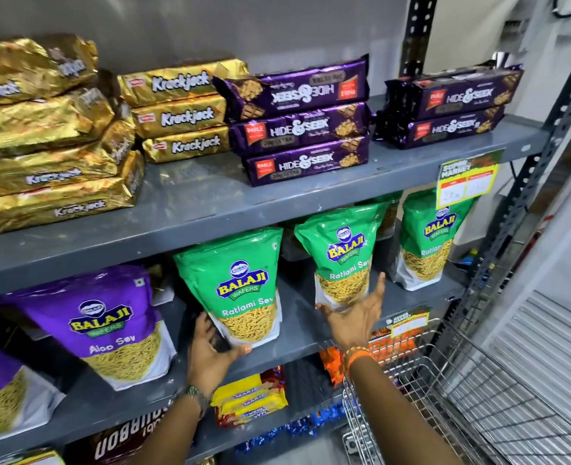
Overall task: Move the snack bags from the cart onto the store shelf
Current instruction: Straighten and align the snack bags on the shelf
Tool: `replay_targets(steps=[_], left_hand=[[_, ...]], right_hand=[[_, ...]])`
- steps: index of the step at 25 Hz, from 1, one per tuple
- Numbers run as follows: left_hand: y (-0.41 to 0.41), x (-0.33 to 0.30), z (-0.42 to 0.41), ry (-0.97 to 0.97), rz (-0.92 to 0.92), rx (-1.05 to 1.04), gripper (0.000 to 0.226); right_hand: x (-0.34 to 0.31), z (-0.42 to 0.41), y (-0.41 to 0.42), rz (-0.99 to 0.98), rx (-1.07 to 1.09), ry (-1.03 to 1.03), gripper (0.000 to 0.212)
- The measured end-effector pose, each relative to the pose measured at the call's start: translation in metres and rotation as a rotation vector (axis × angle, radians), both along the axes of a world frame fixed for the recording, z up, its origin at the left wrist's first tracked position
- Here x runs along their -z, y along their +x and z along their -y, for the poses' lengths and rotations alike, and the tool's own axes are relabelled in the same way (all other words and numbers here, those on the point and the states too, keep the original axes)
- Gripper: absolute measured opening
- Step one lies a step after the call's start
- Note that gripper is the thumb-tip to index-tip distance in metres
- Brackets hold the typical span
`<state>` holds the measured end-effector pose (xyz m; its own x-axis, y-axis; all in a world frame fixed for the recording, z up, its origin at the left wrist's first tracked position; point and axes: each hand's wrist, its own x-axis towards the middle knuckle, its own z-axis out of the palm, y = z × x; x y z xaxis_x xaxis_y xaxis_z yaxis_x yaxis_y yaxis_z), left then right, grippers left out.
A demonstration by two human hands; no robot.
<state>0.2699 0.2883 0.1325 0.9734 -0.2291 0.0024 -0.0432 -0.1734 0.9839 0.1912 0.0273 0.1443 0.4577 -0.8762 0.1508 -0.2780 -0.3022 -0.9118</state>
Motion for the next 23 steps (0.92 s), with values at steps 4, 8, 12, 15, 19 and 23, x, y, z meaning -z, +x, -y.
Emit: replay_targets(steps=[4,8,12,15,19,23], left_hand=[[-0.045,-0.007,-0.060,-0.046,0.046,-0.254,0.081],[-0.053,-0.018,-0.141,-0.127,-0.003,-0.557,0.068],[-0.020,-0.037,-0.186,-0.090,-0.145,-0.524,0.084],[0.010,-0.045,-0.202,-0.045,-0.118,-0.405,0.092],[0.025,-0.033,-0.205,-0.018,-0.141,-0.236,0.088],[0.023,-0.020,-0.203,-0.054,-0.150,-0.220,0.084]], right_hand=[[-0.018,-0.090,-0.027,0.351,-0.095,0.064,0.087],[-0.030,-0.210,-0.014,0.321,-0.568,0.224,0.055],[-0.024,-0.269,0.045,0.117,-0.886,0.399,0.076],[-0.024,-0.284,0.076,0.034,-0.906,0.342,0.093],[-0.013,-0.287,0.091,0.031,-0.953,0.285,0.071],[-0.009,-0.284,0.095,0.065,-1.006,0.315,0.056]])
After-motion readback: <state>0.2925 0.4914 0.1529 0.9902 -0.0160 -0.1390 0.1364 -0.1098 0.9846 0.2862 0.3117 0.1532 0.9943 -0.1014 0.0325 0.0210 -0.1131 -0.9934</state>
